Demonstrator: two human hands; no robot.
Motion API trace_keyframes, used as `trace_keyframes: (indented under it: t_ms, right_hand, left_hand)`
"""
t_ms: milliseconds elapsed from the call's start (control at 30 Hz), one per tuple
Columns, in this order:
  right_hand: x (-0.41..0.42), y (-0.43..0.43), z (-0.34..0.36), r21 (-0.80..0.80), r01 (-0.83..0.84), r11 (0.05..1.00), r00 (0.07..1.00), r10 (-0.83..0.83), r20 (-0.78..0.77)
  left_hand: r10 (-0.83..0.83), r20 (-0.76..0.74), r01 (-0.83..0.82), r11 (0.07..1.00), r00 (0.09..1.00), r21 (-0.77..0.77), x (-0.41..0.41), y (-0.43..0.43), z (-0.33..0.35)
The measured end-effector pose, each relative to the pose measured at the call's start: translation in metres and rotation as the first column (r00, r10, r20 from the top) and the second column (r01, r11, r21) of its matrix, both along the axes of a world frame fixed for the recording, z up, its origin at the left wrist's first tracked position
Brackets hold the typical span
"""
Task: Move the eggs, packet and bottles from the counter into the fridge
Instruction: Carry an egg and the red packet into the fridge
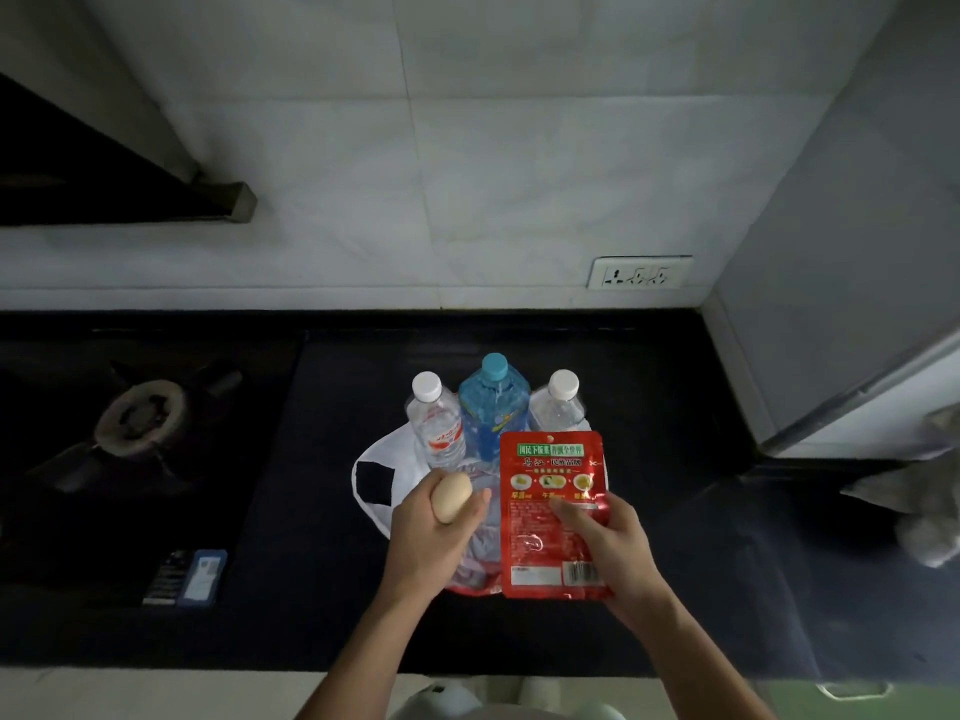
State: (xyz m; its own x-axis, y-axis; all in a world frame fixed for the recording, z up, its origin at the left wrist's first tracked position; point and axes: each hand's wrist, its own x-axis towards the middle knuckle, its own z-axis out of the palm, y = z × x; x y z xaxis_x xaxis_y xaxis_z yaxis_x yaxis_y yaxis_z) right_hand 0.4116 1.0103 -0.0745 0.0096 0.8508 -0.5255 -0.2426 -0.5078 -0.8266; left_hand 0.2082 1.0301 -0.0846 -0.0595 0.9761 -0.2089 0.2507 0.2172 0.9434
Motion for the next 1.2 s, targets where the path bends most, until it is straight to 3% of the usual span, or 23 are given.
trace_keyframes:
  t_ms: [200, 367, 500, 833, 1000, 1200]
  right_hand:
    - [-0.032, 0.004, 0.004, 0.049, -0.112, 0.992, 0.993, 0.110, 0.042]
    - [-0.070, 0.012, 0.011, 0.121, -0.283, 0.951, 0.958, 0.274, 0.085]
    - [-0.103, 0.007, 0.012, 0.142, -0.434, 0.889, 0.899, 0.419, 0.127]
    - [-0.186, -0.057, 0.007, 0.105, -0.785, 0.610, 0.619, 0.778, 0.105]
    - [-0.233, -0.109, 0.002, 0.102, -0.904, 0.415, 0.425, 0.898, 0.113]
    - [-0.296, -0.182, 0.000, 0.110, -0.981, 0.163, 0.179, 0.971, 0.158]
  left_hand:
    - [0.076, 0.006, -0.076, 0.997, 0.997, -0.027, -0.032, -0.027, 0.015]
    - [0.306, -0.061, -0.304, 0.952, 0.950, 0.038, -0.066, -0.061, 0.029]
    - [0.512, -0.098, -0.509, 0.859, 0.853, 0.053, -0.087, -0.098, 0.030]
    - [0.844, -0.161, -0.842, 0.530, 0.512, 0.101, -0.098, -0.234, 0.032]
    - [0.959, -0.156, -0.968, 0.246, 0.235, 0.054, -0.097, -0.316, 0.029]
    - [0.988, -0.135, -0.997, -0.067, -0.070, 0.030, -0.099, -0.412, 0.030]
